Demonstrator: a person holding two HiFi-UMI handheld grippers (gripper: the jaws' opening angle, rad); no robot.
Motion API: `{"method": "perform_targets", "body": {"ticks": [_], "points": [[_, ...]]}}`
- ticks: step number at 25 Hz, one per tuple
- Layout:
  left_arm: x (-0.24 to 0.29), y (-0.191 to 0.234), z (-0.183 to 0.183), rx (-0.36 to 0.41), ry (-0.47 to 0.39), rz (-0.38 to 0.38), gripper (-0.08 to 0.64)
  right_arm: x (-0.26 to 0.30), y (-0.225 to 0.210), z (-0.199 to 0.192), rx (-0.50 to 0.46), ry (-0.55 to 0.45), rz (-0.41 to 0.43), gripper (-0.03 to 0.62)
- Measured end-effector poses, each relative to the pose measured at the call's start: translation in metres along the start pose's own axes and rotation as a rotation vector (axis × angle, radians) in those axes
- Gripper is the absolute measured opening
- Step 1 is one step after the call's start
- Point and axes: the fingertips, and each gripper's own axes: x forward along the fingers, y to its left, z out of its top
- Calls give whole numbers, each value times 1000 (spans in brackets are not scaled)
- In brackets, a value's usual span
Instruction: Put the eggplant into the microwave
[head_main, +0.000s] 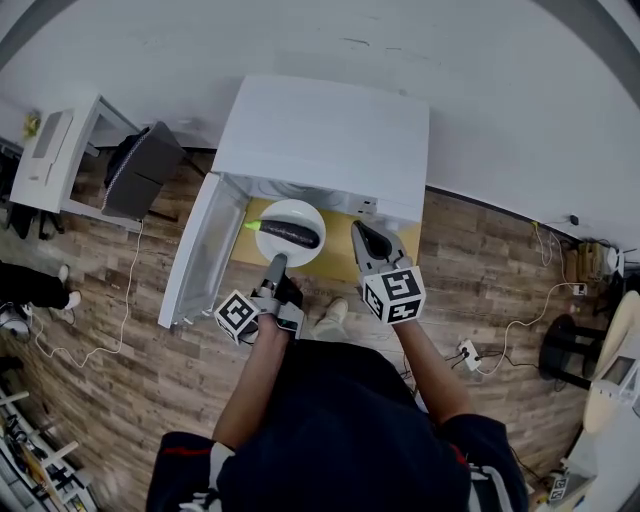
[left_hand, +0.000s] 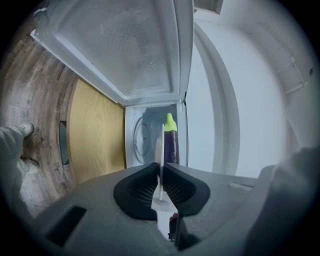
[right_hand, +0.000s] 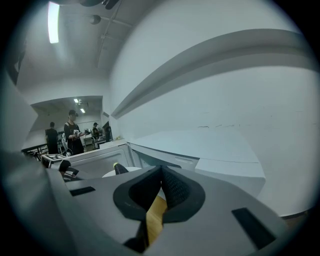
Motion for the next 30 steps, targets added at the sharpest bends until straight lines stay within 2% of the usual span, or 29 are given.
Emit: {"method": "perform_targets", "body": {"ticks": [4, 7, 12, 19, 30], "points": [[9, 13, 5, -32, 33, 16, 29, 4, 4, 1, -16, 15, -15, 12], [18, 20, 13, -22, 55, 28, 32, 6, 7, 4, -26, 21, -25, 12], [32, 26, 27, -94, 24, -10, 32, 17, 9, -3, -52, 60, -39, 12], [43, 43, 36, -99, 40, 1, 32, 23, 17, -10, -82, 89, -55, 12], [67, 62, 51, -96, 75, 28, 33, 32, 20, -19, -56, 119, -97, 12]]}}
